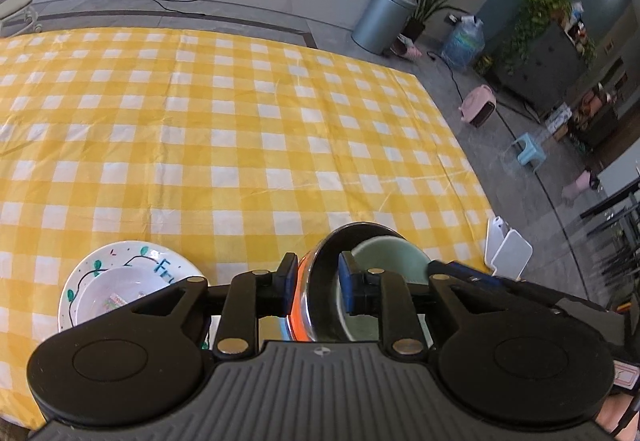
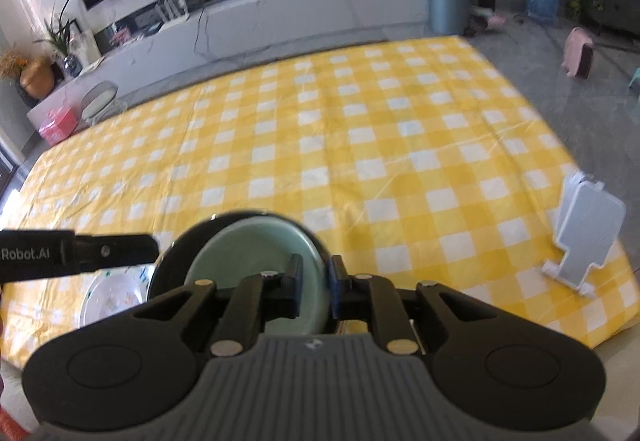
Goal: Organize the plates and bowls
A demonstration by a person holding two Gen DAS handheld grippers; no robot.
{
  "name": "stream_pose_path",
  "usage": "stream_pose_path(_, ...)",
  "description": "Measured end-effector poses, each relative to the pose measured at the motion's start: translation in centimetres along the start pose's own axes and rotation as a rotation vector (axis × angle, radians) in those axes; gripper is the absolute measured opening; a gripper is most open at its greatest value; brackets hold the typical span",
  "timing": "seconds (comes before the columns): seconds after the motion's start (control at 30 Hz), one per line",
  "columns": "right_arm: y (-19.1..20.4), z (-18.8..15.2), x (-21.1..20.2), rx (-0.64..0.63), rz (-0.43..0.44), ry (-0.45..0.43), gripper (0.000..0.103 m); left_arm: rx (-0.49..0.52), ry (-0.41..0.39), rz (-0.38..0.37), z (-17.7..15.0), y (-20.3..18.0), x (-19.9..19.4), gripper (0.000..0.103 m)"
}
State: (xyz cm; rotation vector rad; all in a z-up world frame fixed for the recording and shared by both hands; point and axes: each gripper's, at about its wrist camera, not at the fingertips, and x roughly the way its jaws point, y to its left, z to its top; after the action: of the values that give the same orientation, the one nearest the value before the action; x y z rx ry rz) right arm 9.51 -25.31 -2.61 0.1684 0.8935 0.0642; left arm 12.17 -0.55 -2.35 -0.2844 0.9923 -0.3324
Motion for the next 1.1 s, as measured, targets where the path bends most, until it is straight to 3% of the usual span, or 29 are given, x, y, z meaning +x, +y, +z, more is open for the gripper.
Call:
stream_pose_path(0.17,-0.6,0.0,-0.5,0.026,-0.001,-0.020,0.019,-0.046,-0.008,-0.013,-0.5,1.0,-0.4,0.026)
stream_pose_path(0.27,-1.6,-0.4,-0.5,0.080,0.020,-0.030,0.019,-0.067,-0.021,-0.021,-1.1,1.4,-0.7,0.032)
stream_pose_path(0.33,-2.6,-0.8,-0.4,0.142,0.057,-0.042,0.032,-0.088,-0.036,-0.030,-1.4,1.7,-0.8,0.041)
stream_pose_path(0.37,-3.2,-1.1,-0.3,0.181,0.081,-0.049,0.045,-0.104,-0.045,-0.037,-1.7,1.9,-0.8,0.044)
stream_pose_path(0.47,-4.8,-1.7,0.6,0.287,0.138,-0.046,0.053,-0.153,-0.058,-0.052,-2.4,2.0,-0.6,0.054)
stream_pose_path(0.53,-5.6,-2.3,1.5,0.340,0.186,-0.035,0.065,-0.171,-0.072,-0.048,-2.8,1.9,-0.4,0.061)
stream_pose_path(0.7,-6.9,-3.0,3.5,0.448,0.258,0.025,0.066,-0.185,-0.078,-0.031,-3.4,1.5,-0.4,0.069)
stream_pose_path(0.9,-6.8,-3.1,4.3,0.449,0.215,0.052,0.066,-0.209,-0.077,-0.033,-3.2,1.1,1.0,0.076)
stream_pose_path(1.1,-7.0,-3.9,4.4,0.455,0.204,0.084,0.066,-0.214,-0.029,-0.021,-3.8,1.0,2.7,0.077)
